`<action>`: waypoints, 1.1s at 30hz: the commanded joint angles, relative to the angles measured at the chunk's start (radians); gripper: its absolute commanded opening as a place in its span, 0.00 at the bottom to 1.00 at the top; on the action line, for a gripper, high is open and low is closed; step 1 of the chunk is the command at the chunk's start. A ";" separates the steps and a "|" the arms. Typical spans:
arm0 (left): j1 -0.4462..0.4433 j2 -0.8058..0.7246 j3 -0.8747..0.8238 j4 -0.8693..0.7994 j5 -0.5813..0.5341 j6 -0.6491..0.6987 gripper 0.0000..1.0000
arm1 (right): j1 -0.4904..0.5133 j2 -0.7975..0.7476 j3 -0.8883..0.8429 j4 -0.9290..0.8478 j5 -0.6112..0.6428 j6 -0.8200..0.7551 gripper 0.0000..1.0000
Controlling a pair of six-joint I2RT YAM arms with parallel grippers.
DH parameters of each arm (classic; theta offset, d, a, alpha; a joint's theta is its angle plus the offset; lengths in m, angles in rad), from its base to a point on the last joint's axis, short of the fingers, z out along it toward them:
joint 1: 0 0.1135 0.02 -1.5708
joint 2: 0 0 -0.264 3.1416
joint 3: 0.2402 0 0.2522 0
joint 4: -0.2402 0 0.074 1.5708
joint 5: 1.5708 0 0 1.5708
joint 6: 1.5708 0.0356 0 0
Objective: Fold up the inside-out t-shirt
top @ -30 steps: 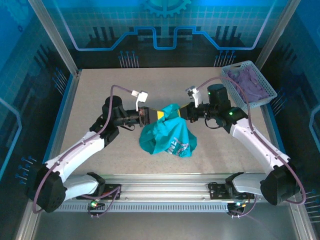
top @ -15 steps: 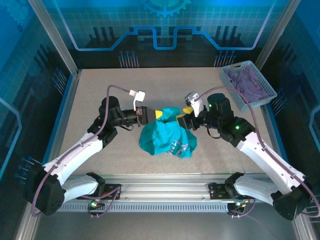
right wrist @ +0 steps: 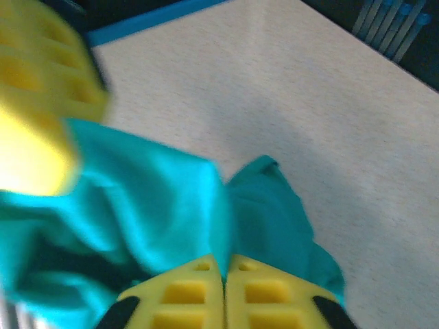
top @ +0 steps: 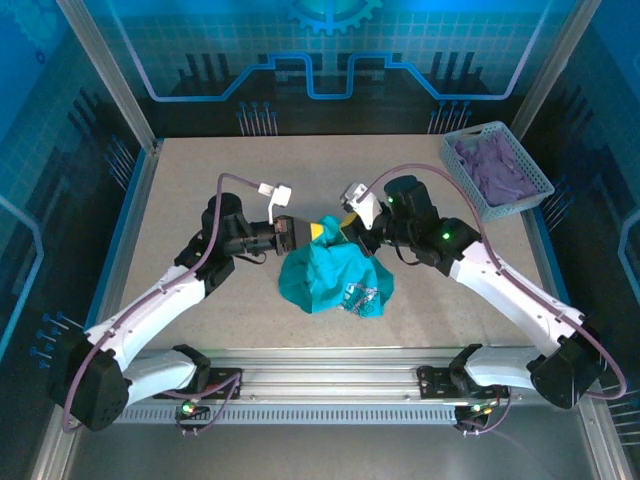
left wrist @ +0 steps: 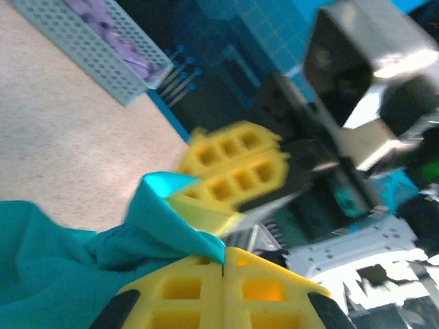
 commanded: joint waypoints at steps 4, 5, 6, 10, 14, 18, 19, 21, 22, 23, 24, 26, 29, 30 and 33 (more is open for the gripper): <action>0.010 -0.026 0.085 -0.258 -0.392 0.132 0.13 | -0.058 -0.003 -0.022 0.119 -0.497 0.222 0.00; 0.010 -0.026 0.093 -0.284 -0.422 0.151 0.14 | -0.056 0.002 -0.029 0.161 -0.531 0.263 0.00; 0.010 -0.027 0.100 -0.313 -0.448 0.169 0.17 | -0.054 0.009 -0.035 0.202 -0.551 0.311 0.00; -0.012 -0.064 0.097 -0.400 -0.555 0.219 0.39 | -0.059 0.052 -0.037 0.312 -0.542 0.462 0.00; -0.071 -0.124 0.084 -0.485 -0.679 0.266 0.54 | -0.065 0.106 -0.041 0.396 -0.532 0.549 0.00; -0.138 -0.171 0.084 -0.566 -0.800 0.288 0.61 | -0.073 0.145 -0.037 0.434 -0.524 0.586 0.00; -0.158 -0.177 0.088 -0.583 -0.835 0.295 0.61 | -0.073 0.150 -0.034 0.432 -0.517 0.587 0.00; -0.188 -0.177 0.104 -0.617 -0.881 0.299 0.61 | -0.074 0.156 -0.029 0.426 -0.509 0.587 0.00; -0.200 -0.170 0.114 -0.633 -0.883 0.296 0.61 | -0.074 0.157 -0.028 0.421 -0.503 0.586 0.00; -0.205 -0.161 0.123 -0.644 -0.874 0.285 0.61 | -0.074 0.158 -0.028 0.422 -0.503 0.587 0.00; -0.205 -0.142 0.134 -0.655 -0.855 0.268 0.62 | -0.074 0.156 -0.029 0.424 -0.502 0.587 0.00; -0.205 -0.095 0.154 -0.675 -0.830 0.238 0.65 | -0.074 0.151 -0.035 0.433 -0.505 0.587 0.00; -0.178 -0.048 0.150 -0.622 -0.739 0.175 0.69 | -0.074 0.137 -0.046 0.436 -0.503 0.573 0.00; -0.152 -0.045 0.134 -0.576 -0.670 0.138 0.69 | -0.074 0.134 -0.049 0.428 -0.500 0.562 0.00; -0.072 -0.036 0.076 -0.432 -0.493 0.024 0.70 | -0.075 0.121 -0.060 0.411 -0.495 0.537 0.00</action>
